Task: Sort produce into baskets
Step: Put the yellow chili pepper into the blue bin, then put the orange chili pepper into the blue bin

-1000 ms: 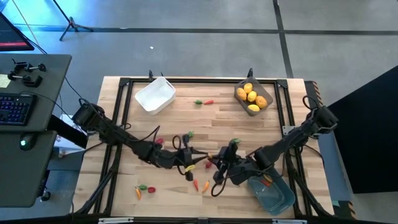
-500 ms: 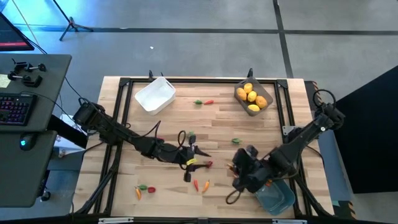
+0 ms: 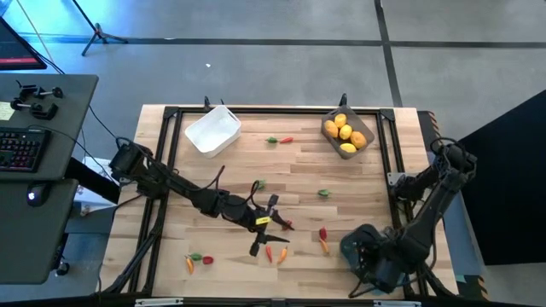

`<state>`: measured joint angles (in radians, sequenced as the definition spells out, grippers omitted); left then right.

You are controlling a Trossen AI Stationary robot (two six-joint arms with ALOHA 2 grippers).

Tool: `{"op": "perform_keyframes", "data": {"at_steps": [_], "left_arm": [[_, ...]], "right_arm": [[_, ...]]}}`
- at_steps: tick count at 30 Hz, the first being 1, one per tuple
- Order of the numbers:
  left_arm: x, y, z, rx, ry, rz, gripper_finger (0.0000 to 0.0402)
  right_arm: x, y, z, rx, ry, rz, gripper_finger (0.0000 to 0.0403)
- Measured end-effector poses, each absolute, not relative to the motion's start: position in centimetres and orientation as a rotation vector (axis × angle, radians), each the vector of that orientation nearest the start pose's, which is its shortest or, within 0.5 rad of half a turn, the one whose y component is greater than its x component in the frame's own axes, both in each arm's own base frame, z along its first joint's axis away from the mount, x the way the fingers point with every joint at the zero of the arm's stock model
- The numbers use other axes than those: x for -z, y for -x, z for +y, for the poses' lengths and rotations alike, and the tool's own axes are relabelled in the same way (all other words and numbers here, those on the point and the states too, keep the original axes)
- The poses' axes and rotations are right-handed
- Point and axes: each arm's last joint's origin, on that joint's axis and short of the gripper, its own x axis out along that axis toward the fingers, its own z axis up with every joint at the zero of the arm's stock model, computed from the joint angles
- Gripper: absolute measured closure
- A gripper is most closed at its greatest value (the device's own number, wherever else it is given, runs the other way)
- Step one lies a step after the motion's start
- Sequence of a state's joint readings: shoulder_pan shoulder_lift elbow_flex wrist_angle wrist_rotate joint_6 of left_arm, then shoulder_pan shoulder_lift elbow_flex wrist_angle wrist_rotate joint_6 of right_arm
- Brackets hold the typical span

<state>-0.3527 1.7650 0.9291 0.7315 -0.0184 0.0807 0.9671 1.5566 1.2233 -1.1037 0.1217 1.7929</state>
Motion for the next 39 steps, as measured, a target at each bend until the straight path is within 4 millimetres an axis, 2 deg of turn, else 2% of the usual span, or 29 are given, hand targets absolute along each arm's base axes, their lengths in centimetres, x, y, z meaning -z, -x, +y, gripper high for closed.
{"op": "perform_keyframes", "data": {"at_steps": [8, 13, 17, 21, 26, 32, 36, 39], "left_arm": [[-19.4, -36.3, -12.0, 0.52, -0.109, 0.076, 0.0245], [-18.3, -36.3, -11.5, 0.636, -0.106, 0.178, 0.0245], [-17.5, -35.9, -11.3, 0.677, -0.142, 0.273, 0.0245], [-17.2, -35.1, -11.1, 0.685, -0.146, 0.402, 0.0245], [-17.7, -33.2, -10.4, 0.659, -0.186, 0.605, 0.0245], [-20.0, -29.5, -8.9, 0.523, -0.229, 0.855, 0.0245], [-21.2, -26.5, -7.7, 0.418, -0.247, 1.045, 0.0245], [-21.4, -24.5, -6.7, 0.298, -0.261, 1.211, 0.0245]], "right_arm": [[-20.6, -14.6, 21.9, 0.662, -0.705, 1.442, 0.0401], [-18.6, -14.3, 21.5, 0.634, -0.711, 1.485, 0.04], [-17.6, -14.0, 21.3, 0.633, -0.721, 1.526, 0.0397], [-17.4, -13.8, 21.2, 0.637, -0.72, 1.544, 0.0383], [-17.4, -13.8, 21.2, 0.632, -0.713, 1.547, 0.033], [-17.4, -13.8, 21.1, 0.643, -0.704, 1.549, 0.0264], [-17.4, -13.8, 21.1, 0.643, -0.703, 1.549, 0.0242], [-17.4, -13.8, 21.0, 0.645, -0.7, 1.546, 0.0237]]}}
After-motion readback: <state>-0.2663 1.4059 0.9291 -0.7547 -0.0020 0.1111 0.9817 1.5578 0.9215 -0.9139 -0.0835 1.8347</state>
